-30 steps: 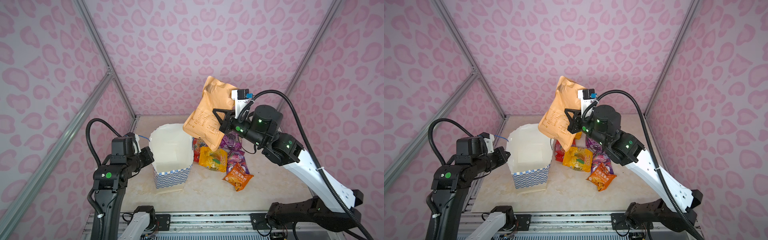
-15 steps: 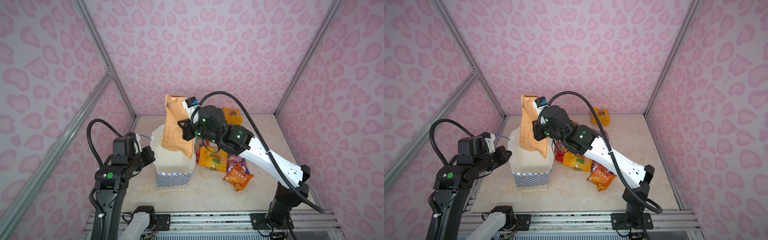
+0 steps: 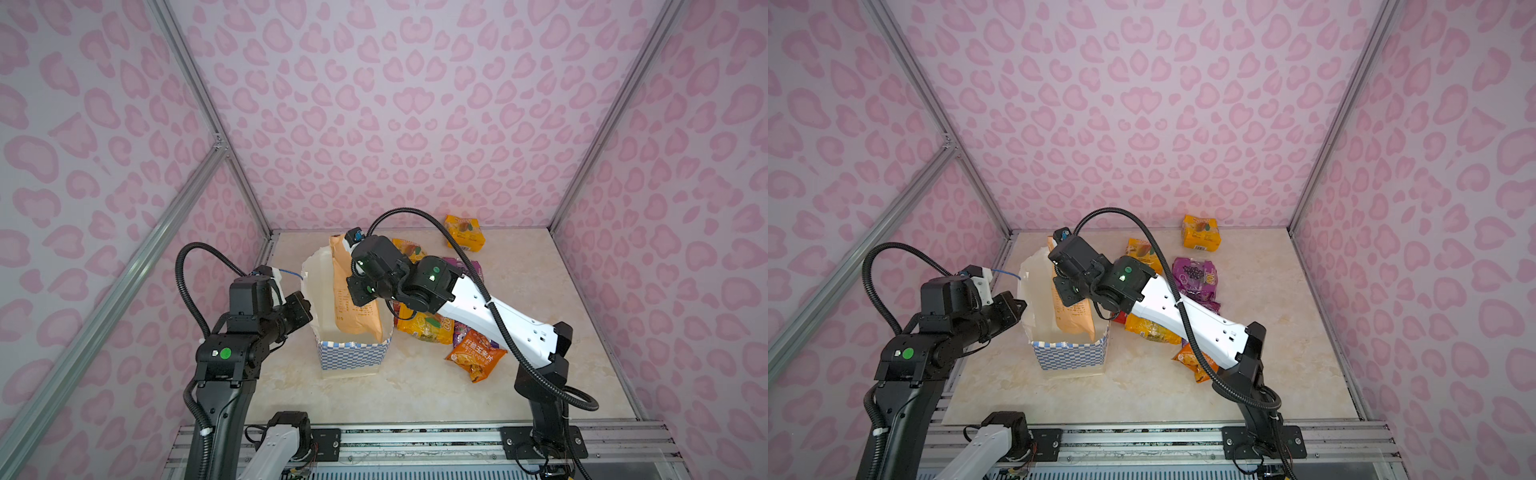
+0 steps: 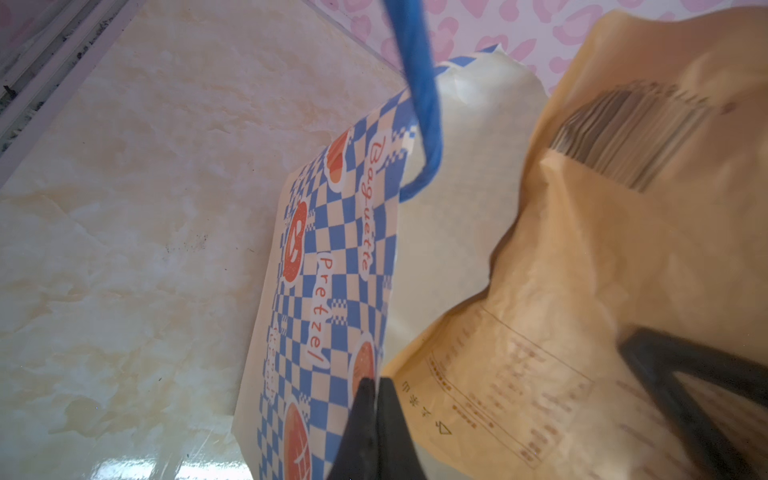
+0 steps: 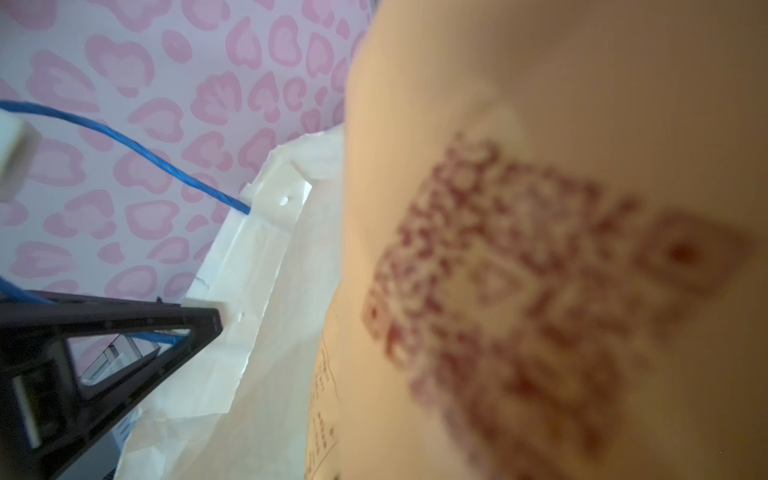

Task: Place the snacks into the paper bag
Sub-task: 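Lift the tan pouch with the right gripper and carry it over the bag, then lower the tan pouch into the bag and open the right gripper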

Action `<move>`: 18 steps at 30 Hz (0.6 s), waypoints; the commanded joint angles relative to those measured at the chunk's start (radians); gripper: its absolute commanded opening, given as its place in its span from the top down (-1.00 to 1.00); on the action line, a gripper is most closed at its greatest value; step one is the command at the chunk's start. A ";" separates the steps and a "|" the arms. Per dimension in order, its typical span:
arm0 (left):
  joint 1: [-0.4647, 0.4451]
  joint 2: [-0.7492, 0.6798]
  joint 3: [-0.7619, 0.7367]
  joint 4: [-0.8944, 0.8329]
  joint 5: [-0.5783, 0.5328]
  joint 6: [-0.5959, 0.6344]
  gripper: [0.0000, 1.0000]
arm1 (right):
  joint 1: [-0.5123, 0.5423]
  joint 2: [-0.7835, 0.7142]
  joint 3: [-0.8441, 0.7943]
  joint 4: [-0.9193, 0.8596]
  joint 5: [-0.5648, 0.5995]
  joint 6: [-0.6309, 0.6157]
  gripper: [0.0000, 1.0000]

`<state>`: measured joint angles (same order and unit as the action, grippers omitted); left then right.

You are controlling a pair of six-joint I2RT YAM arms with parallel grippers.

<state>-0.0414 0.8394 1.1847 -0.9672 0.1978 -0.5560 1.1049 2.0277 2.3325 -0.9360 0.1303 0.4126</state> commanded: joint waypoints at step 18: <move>-0.041 -0.003 -0.059 0.091 -0.035 -0.011 0.93 | 0.000 0.106 0.019 -0.069 -0.073 0.089 0.47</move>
<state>-0.0792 0.8352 1.1259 -0.9108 0.1753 -0.5674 1.1049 2.1216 2.3360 -1.0004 0.0700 0.5003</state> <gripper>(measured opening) 0.038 0.227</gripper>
